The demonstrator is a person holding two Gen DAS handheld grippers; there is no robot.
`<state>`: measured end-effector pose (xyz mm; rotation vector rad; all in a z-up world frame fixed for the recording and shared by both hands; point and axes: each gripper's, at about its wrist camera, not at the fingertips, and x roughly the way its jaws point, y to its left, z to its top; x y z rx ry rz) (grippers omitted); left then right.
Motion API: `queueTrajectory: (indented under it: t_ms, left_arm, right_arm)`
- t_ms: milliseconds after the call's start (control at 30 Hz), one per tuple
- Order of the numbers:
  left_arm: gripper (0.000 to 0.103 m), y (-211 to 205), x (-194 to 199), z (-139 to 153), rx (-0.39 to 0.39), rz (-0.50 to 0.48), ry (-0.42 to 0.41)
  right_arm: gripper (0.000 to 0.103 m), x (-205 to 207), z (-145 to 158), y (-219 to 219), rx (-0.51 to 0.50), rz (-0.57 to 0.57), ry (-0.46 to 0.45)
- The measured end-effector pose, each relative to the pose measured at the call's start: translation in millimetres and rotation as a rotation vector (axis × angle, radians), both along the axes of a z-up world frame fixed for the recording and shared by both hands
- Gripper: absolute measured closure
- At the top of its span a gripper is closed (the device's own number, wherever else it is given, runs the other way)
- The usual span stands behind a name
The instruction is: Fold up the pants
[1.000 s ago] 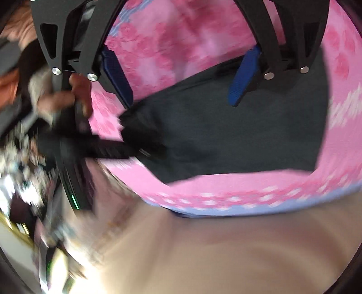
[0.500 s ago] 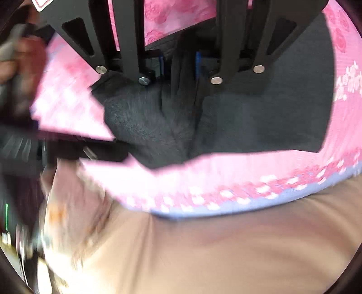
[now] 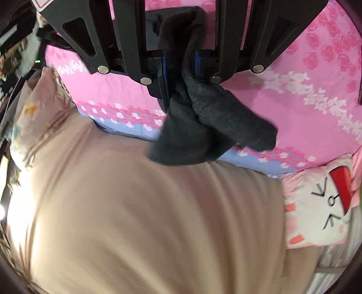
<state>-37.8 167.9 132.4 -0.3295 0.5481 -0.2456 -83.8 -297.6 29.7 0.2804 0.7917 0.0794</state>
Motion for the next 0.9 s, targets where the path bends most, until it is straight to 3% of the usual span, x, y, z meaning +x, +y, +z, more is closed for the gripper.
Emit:
queueTrajectory:
  t_ms: [100,167,200,300,333,367,400,433,500,567,633,733,767,800,833,900]
  left_arm:
    - [0.09,15.1,1.1,-9.3,0.001,0.023,0.006]
    - [0.09,16.0,1.5,-14.8,-0.003,0.035,0.012]
    - [0.09,19.1,3.6,-18.8,-0.022,0.035,0.023]
    - [0.09,22.4,8.6,-24.5,-0.054,0.026,0.043]
    - [0.09,19.8,9.0,-24.8,-0.05,0.027,0.042]
    - [0.09,21.1,9.3,-25.2,-0.049,0.027,0.04]
    - [0.09,22.8,10.1,-26.3,-0.054,0.025,0.04]
    - [0.09,23.1,10.3,-27.0,-0.06,0.026,0.043]
    - [0.09,27.3,11.5,-30.2,-0.081,0.043,0.056]
    - [0.081,33.0,12.1,-35.8,-0.103,0.056,0.071]
    - [0.08,39.8,10.5,-39.9,-0.133,0.058,0.082]
    - [0.08,48.0,7.6,-41.1,-0.138,0.06,0.081]
    - [0.079,49.7,7.7,-41.5,-0.142,0.053,0.081]
    - [0.079,51.1,8.0,-42.2,-0.142,0.047,0.083]
    - [0.079,52.4,8.0,-43.0,-0.138,0.048,0.084]
    - [0.077,55.7,7.7,-44.4,-0.14,0.046,0.083]
  right_arm:
    - [0.095,-4.7,-1.8,-11.7,-0.055,-0.055,0.017]
    - [0.096,3.2,-31.0,-21.2,-0.197,-0.137,0.128]
    - [0.098,3.9,-35.7,-22.7,-0.228,-0.182,0.127]
    - [0.09,-8.8,-13.2,-18.7,-0.14,-0.23,0.059]
    - [0.087,-10.1,2.0,-3.7,-0.099,-0.178,0.007]
    - [0.074,-6.9,10.1,12.0,-0.079,-0.123,-0.012]
    - [0.052,-2.2,16.4,30.8,-0.065,-0.05,-0.023]
    - [0.045,2.9,19.5,52.7,-0.058,0.029,-0.029]
    - [0.042,14.2,14.3,111.2,-0.062,0.202,-0.016]
    - [0.041,24.0,0.7,158.4,-0.082,0.308,0.017]
    - [0.041,30.2,-19.8,207.2,-0.161,0.401,0.048]
    - [0.044,39.3,-43.8,239.3,-0.255,0.45,0.062]
    - [0.058,37.8,-46.2,248.7,-0.333,0.439,0.022]
    - [0.085,39.9,-44.5,250.2,-0.355,0.43,0.02]
    - [0.093,44.0,-38.2,248.1,-0.328,0.417,0.03]
    - [0.093,42.5,-14.0,234.8,-0.288,0.357,-0.019]
